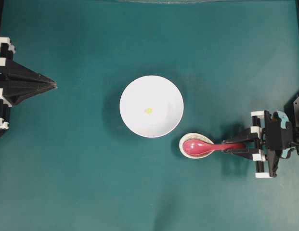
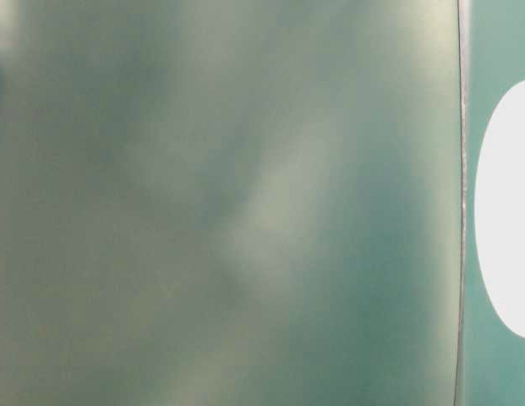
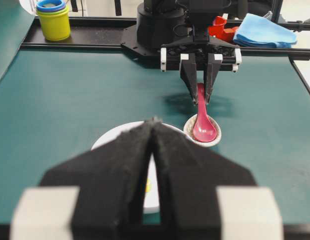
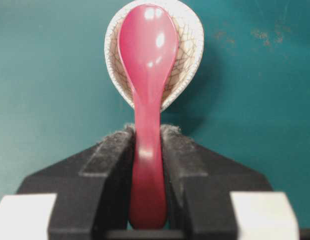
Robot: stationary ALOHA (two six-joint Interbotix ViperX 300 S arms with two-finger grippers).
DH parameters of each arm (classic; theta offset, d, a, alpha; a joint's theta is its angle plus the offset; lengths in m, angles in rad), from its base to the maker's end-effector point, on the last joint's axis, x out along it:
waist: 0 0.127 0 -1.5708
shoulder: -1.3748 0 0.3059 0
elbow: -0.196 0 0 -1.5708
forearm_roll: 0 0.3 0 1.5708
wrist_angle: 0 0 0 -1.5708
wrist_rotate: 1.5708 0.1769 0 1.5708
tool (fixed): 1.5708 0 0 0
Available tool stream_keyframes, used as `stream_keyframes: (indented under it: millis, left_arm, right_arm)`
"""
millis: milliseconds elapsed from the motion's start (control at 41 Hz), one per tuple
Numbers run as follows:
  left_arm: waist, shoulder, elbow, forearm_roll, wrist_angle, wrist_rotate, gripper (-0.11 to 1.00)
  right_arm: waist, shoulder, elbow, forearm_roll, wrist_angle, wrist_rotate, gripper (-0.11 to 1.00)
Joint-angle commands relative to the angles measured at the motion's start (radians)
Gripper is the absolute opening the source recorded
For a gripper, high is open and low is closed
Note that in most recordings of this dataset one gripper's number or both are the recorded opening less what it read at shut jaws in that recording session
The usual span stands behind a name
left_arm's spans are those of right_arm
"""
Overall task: Scoop the yellow hexagonal prism block from the bowl with a spoon using the right arm.
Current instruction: 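Lift the red spoon and carry it toward the white bowl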
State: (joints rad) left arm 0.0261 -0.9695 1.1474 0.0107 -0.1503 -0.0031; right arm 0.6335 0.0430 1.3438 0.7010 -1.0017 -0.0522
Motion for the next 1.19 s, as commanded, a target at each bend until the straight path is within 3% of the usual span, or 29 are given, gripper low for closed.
stream_keyframes:
  millis: [0,390,658,902,1170]
  left_arm:
    - [0.003,0.005,-0.021,0.002,-0.005,-0.002,0.04]
    - [0.003,0.006,-0.020,0.002,-0.005,-0.002,0.04]
    - [0.005,0.006,-0.021,0.002,-0.006,-0.002,0.04]
    - [0.003,-0.003,-0.023,0.000,-0.003,-0.002,0.04]
    - [0.003,-0.002,-0.023,0.002,-0.002,-0.002,0.04]
  right_arm:
    - [0.003,-0.009,-0.009,0.002,-0.005,0.002,0.23]
    - [-0.009,-0.118,-0.005,0.002,-0.003,-0.011,0.23]
    - [-0.069,-0.264,-0.008,0.002,0.046,-0.040,0.23]
    - [-0.176,-0.420,-0.041,0.000,0.218,-0.167,0.23]
    - [-0.400,-0.591,-0.150,-0.005,0.551,-0.368,0.23]
